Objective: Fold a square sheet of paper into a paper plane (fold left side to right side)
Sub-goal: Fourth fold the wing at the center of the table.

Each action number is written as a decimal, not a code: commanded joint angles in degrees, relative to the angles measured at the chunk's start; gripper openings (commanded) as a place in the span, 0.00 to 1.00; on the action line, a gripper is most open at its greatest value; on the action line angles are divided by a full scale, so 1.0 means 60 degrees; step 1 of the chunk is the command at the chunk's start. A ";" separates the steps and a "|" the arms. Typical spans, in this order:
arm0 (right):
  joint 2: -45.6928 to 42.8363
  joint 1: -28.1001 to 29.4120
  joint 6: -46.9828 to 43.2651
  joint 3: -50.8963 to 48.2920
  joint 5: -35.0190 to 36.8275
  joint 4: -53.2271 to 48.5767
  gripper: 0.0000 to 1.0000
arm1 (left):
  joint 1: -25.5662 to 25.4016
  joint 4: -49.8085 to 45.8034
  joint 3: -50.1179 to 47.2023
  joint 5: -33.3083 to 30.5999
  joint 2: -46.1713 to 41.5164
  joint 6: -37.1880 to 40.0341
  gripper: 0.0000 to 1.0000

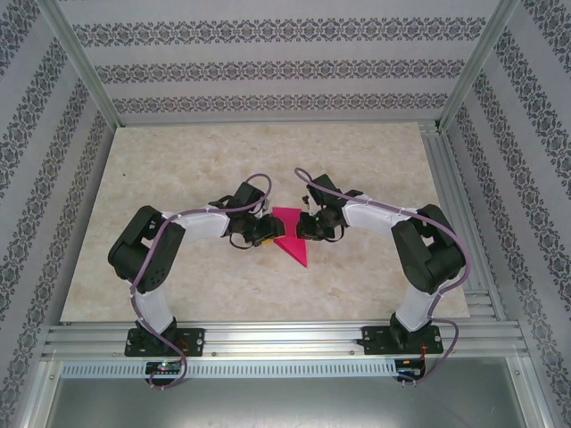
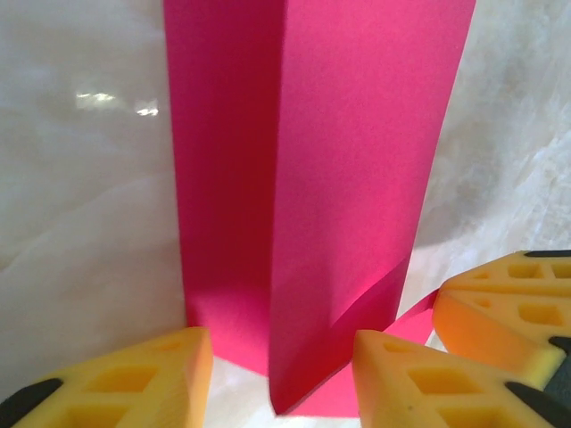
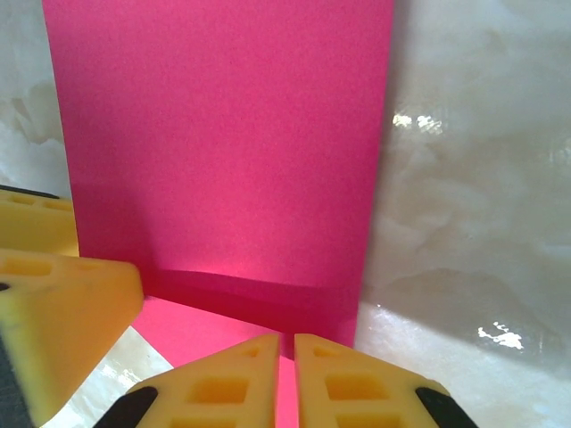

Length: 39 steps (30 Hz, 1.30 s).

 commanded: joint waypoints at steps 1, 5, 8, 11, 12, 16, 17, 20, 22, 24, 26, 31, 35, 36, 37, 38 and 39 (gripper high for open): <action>0.0139 -0.0073 -0.0142 -0.0029 0.0128 0.0151 0.13 | -0.0154 0.0487 0.0359 0.0184 0.0154 -0.0188 0.42; 0.0153 -0.0075 -0.0163 -0.0011 0.0150 0.0127 0.13 | -0.0207 0.0493 0.0451 0.0199 0.0193 -0.0203 0.34; 0.0132 -0.0084 -0.0180 0.0020 0.0210 0.0099 0.14 | -0.0210 0.0480 0.0444 0.0155 0.0187 -0.0217 0.29; 0.0002 -0.0087 -0.0270 0.0059 0.0358 0.0072 0.15 | -0.0214 0.0424 0.0422 0.0140 0.0135 -0.0217 0.23; -0.0047 -0.0088 -0.0304 0.0089 0.0414 0.0034 0.17 | -0.0214 0.0401 0.0422 0.0126 0.0110 -0.0218 0.21; -0.0496 -0.0088 -0.0563 0.0135 0.0827 -0.0109 0.24 | -0.0214 0.0346 0.0396 0.0078 0.0022 -0.0218 0.16; -0.0673 -0.0075 -0.0627 0.0116 0.0983 -0.0133 0.26 | -0.0214 0.0316 0.0395 0.0054 0.0019 -0.0204 0.15; -0.1270 -0.0044 -0.0852 -0.0057 0.1434 -0.0209 0.33 | -0.0210 0.0250 0.0421 0.0030 0.0023 -0.0203 0.14; -0.1721 0.0038 -0.1043 -0.0283 0.1763 -0.0246 0.37 | -0.0223 0.0221 0.0451 0.0020 0.0020 -0.0202 0.14; -0.2179 0.0160 -0.1196 -0.0521 0.2274 -0.0311 0.41 | -0.0234 0.0177 0.0466 -0.0006 0.0002 -0.0203 0.14; -0.2700 0.0387 -0.1344 -0.0854 0.2874 -0.0312 0.45 | -0.0266 0.0131 0.0481 -0.0044 -0.0025 -0.0192 0.13; -0.3965 0.0986 -0.1420 -0.1655 0.4275 -0.0229 0.56 | -0.0303 0.0067 0.0517 -0.0109 0.0009 -0.0188 0.12; -0.5086 0.1218 -0.1365 -0.2456 0.5107 -0.0020 0.72 | -0.0316 -0.0014 0.0554 -0.0147 0.0001 -0.0158 0.12; -0.5352 0.1216 -0.1367 -0.2662 0.5174 0.0089 0.79 | -0.0315 -0.0042 0.0568 -0.0150 0.0002 -0.0152 0.12; -0.5647 0.1204 -0.1418 -0.2877 0.5206 0.0213 0.88 | -0.0315 -0.0056 0.0568 -0.0165 0.0002 -0.0144 0.12; -0.5932 0.1210 -0.1444 -0.3094 0.5193 0.0377 0.98 | -0.0315 -0.0074 0.0583 -0.0166 0.0001 -0.0133 0.12; -0.6149 0.1189 -0.1514 -0.3249 0.5085 0.0519 0.98 | -0.0313 -0.0095 0.0583 -0.0167 0.0001 -0.0130 0.12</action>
